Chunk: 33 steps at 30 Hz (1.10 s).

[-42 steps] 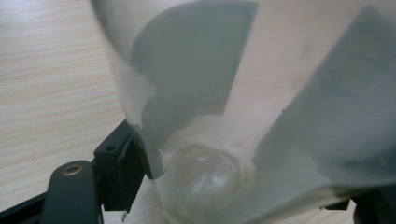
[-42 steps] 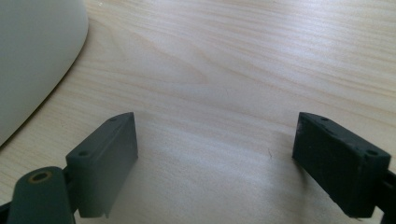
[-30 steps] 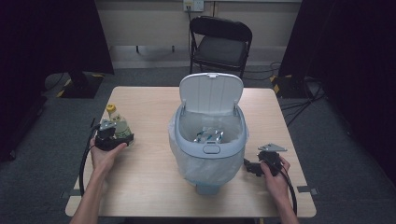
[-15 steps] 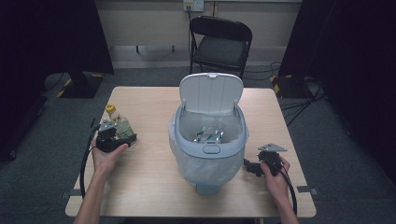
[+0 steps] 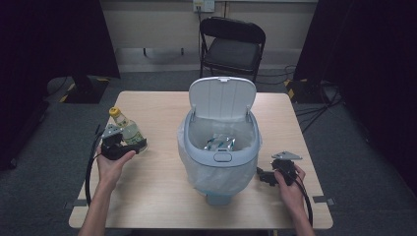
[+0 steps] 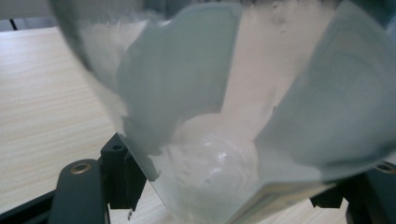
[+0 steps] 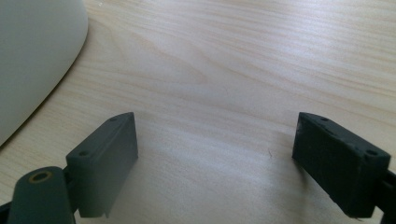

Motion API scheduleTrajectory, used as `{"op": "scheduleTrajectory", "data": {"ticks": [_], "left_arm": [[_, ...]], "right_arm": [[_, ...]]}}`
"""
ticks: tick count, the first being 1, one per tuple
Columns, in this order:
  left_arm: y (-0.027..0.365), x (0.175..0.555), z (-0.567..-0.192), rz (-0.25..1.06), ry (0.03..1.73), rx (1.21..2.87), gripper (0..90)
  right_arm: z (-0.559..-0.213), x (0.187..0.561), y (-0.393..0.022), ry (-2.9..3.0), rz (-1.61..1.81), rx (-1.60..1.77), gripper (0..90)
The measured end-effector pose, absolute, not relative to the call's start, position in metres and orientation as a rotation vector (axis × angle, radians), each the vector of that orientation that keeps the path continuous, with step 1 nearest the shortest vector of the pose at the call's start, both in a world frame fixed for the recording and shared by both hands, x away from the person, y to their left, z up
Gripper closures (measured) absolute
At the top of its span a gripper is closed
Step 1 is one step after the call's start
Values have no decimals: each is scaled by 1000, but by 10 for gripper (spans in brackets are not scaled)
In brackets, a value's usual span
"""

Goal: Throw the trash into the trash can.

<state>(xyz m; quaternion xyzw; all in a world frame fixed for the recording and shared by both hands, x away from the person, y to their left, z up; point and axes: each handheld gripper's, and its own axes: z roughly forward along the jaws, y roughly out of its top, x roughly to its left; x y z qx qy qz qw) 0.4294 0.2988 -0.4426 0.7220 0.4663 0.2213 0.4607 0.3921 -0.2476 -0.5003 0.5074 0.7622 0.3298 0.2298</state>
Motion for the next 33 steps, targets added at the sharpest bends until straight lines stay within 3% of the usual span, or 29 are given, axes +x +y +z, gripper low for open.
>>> {"op": "scheduleTrajectory", "data": {"ticks": [13,33], "left_arm": [[291,420,-425,553,1088,1761,284],[271,392,-364,543,902,1689,283]], "right_arm": [[-500,392,-248,2097,908,1396,129],[-500,392,-248,2097,908,1397,129]]}}
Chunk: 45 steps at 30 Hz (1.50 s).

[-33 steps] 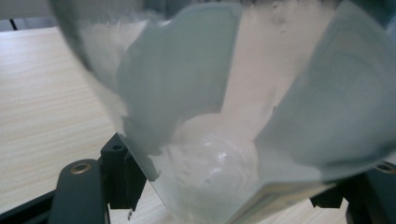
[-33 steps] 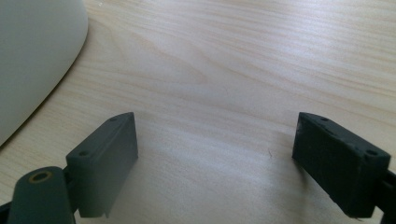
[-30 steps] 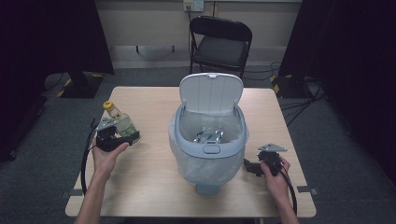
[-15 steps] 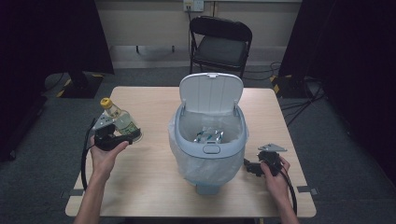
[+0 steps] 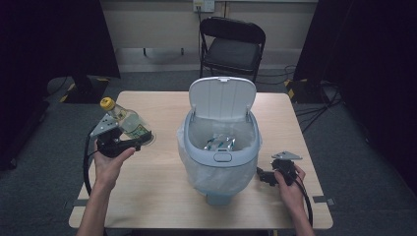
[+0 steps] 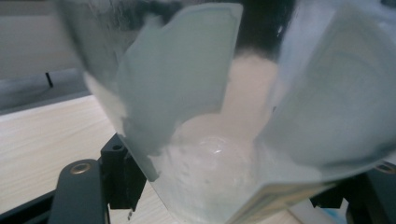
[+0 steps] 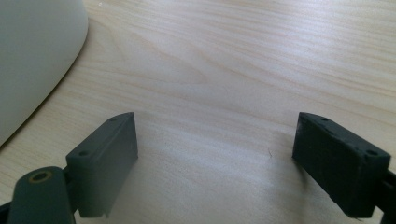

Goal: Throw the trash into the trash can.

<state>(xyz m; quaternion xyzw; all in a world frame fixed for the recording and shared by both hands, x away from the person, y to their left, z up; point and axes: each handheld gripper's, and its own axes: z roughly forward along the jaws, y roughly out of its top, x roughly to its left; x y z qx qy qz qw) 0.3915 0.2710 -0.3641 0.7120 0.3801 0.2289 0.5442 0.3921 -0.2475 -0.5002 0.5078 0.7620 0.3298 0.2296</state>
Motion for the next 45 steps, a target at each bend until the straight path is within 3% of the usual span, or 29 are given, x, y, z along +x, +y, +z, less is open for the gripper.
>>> {"op": "scheduleTrajectory", "data": {"ticks": [14,45], "left_arm": [[258,376,-337,512,767,1663,283],[233,351,-269,634,679,1594,283]], "right_arm": [[-500,392,-248,2096,907,1397,129],[-500,392,-248,2096,908,1397,129]]}}
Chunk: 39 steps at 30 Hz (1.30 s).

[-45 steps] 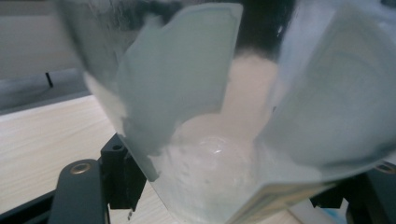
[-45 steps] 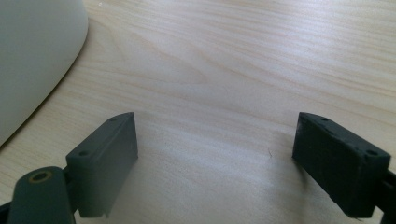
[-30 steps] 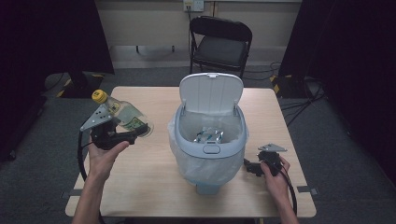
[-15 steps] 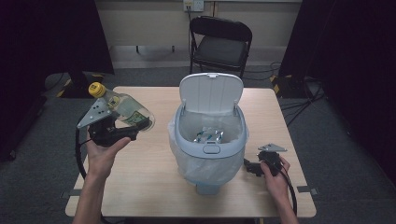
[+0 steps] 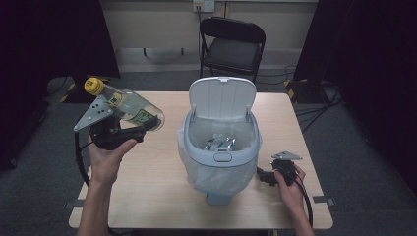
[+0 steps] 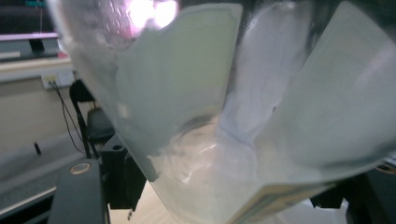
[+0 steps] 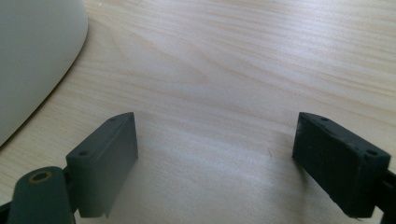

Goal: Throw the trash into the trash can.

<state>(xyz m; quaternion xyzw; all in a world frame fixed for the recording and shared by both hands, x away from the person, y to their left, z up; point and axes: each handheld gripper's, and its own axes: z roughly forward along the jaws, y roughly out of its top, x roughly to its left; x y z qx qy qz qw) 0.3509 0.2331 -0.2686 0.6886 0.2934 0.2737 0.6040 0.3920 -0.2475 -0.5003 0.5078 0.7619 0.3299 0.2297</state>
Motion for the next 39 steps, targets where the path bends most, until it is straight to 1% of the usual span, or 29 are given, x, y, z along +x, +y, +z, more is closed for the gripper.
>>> {"op": "scheduleTrajectory", "data": {"ticks": [1,2,9,15,39], "left_arm": [[232,350,-267,637,662,1600,283],[229,348,-264,612,659,1583,283],[217,348,-250,609,606,1570,283],[206,350,-241,575,567,1553,283],[144,371,-236,408,448,1626,282]], "right_arm": [[-500,392,-248,2096,908,1397,129],[-500,392,-248,2096,908,1397,129],[-500,392,-247,2096,908,1398,129],[-500,392,-247,2095,908,1399,129],[-500,392,-247,2093,906,1400,130]]}}
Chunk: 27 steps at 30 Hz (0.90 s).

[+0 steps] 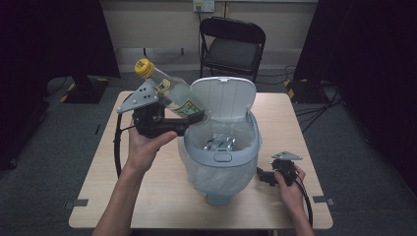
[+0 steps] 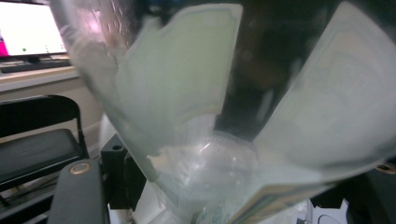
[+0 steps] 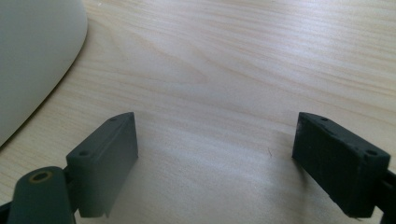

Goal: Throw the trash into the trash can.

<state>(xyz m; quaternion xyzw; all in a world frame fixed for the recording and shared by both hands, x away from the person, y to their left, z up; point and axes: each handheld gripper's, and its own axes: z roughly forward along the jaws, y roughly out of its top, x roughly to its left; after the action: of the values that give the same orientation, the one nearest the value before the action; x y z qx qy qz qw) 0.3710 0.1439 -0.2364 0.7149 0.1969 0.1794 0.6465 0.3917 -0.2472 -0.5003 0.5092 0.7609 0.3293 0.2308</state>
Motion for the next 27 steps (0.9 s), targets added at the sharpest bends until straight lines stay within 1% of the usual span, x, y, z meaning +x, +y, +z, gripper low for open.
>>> {"op": "scheduleTrajectory", "data": {"ticks": [11,20,23,27], "left_arm": [[118,384,-238,334,432,1719,282],[106,388,-236,319,402,1777,282],[101,389,-237,298,418,1789,282],[96,391,-238,303,415,1817,282]], "right_arm": [[-500,392,-247,2091,906,1402,130],[-500,392,-247,2092,905,1401,130],[-500,392,-247,2091,905,1401,130],[-500,392,-247,2091,905,1401,130]]}}
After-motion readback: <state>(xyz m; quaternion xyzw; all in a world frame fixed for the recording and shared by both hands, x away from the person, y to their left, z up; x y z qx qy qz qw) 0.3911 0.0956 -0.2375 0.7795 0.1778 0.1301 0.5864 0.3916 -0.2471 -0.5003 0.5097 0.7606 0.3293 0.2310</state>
